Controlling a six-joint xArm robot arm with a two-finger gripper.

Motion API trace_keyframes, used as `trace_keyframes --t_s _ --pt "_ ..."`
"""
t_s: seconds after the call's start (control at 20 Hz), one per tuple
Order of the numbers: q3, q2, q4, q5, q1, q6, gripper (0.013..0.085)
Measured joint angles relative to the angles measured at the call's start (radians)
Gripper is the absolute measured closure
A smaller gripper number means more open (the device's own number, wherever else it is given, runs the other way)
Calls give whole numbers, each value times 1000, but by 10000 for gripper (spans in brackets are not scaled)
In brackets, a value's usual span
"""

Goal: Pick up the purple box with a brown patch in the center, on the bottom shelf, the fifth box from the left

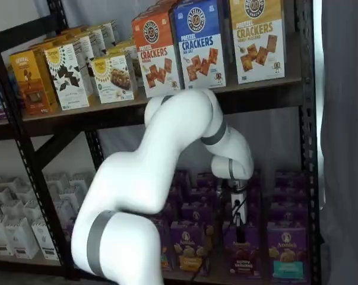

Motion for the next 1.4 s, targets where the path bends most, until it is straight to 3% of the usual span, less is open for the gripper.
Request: trace_keyframes --t_s 0.55,1.05,1.3,1.4 --pt "2 4 1 -11 0 -1 570" --pt "22 -6 -25 -32 -1 20 570" --pt "16 -9 -12 -7 -1 8 690" --pt "22 -14 -13 -10 -2 9 690"
